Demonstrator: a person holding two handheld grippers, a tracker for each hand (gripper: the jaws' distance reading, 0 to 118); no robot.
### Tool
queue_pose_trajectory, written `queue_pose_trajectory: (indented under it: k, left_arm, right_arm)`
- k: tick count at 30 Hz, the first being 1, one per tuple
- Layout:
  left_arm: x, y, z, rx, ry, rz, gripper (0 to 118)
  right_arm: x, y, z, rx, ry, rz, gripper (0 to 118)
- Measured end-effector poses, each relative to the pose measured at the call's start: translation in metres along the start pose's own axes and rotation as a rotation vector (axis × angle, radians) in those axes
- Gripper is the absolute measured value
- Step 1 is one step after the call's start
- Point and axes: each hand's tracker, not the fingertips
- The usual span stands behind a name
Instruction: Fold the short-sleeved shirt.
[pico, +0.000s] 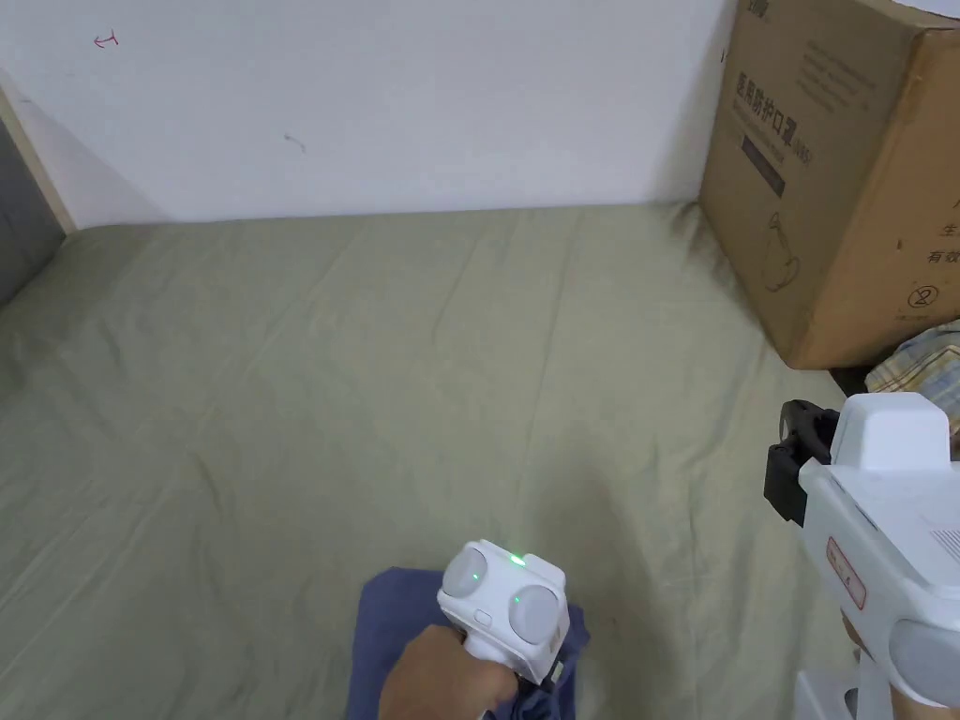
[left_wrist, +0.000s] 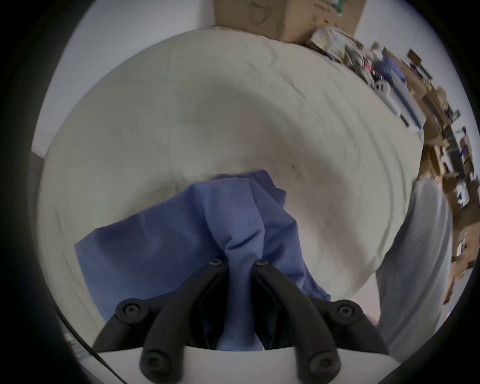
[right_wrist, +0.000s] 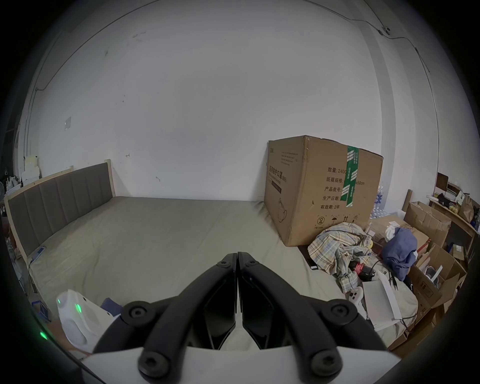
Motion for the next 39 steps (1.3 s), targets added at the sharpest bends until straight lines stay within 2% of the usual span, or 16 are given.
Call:
queue_pose_trajectory:
  k: [5, 8, 10, 17, 21, 23, 24, 26, 27, 29, 30, 33, 34, 37, 38, 39]
  left_arm:
    - [-0.002, -0.011, 0.016, 0.037, -0.009, 0.011, 19]
    - [-0.016, -0.019, 0.044, 0.190, -0.091, 0.099, 66]
    - [-0.028, -0.023, 0.065, 0.310, -0.117, 0.175, 84]
    - [-0.061, -0.040, 0.133, 0.627, -0.075, 0.252, 87]
    - [-0.073, -0.046, 0.120, 0.696, 0.006, 0.232, 86]
    - [-0.077, -0.052, 0.110, 0.713, 0.016, 0.232, 78]
    - [-0.078, -0.054, 0.103, 0.719, 0.014, 0.235, 66]
    - [-0.080, -0.057, 0.088, 0.707, -0.005, 0.268, 13]
    - [-0.081, -0.058, 0.081, 0.690, -0.027, 0.295, 4]
    - [-0.081, -0.063, 0.067, 0.679, -0.039, 0.319, 1]
    - [-0.080, -0.066, 0.061, 0.676, -0.033, 0.319, 0]
    - [-0.078, -0.071, 0.043, 0.630, -0.027, 0.304, 0]
    - [-0.076, -0.073, 0.037, 0.610, -0.024, 0.296, 0]
    - [-0.069, -0.081, 0.027, 0.567, -0.033, 0.270, 0]
    - [-0.065, -0.084, 0.024, 0.553, -0.062, 0.255, 0]
    - [-0.059, -0.086, 0.020, 0.542, -0.080, 0.236, 0]
  right_arm:
    - [0.004, -0.002, 0.002, -0.008, -0.010, -0.006, 0]
    - [0.005, -0.001, 0.003, -0.005, -0.014, -0.008, 0]
    - [0.005, 0.001, 0.003, -0.001, -0.014, -0.009, 0]
    - [-0.006, 0.012, 0.009, 0.022, -0.006, -0.008, 0]
    - [-0.013, 0.015, 0.010, 0.026, 0.008, -0.003, 0]
    - [-0.014, 0.015, 0.010, 0.025, 0.015, -0.001, 0]
    - [-0.015, 0.015, 0.010, 0.025, 0.017, 0.002, 0]
    - [-0.015, 0.015, 0.011, 0.022, 0.019, 0.008, 0]
    - [-0.013, 0.014, 0.010, 0.021, 0.018, 0.008, 0]
    - [-0.012, 0.014, 0.010, 0.017, 0.016, 0.009, 0]
    - [-0.012, 0.014, 0.011, 0.015, 0.052, -0.062, 0]
    - [-0.007, 0.013, 0.011, 0.009, 0.040, -0.051, 0]
    - [-0.003, 0.009, 0.010, -0.071, -0.004, -0.106, 0]
    - [0.001, 0.008, 0.011, -0.070, -0.010, -0.098, 0]
    - [0.005, 0.008, 0.011, -0.028, -0.060, -0.025, 0]
    - [0.003, 0.008, 0.012, -0.035, -0.061, -0.031, 0]
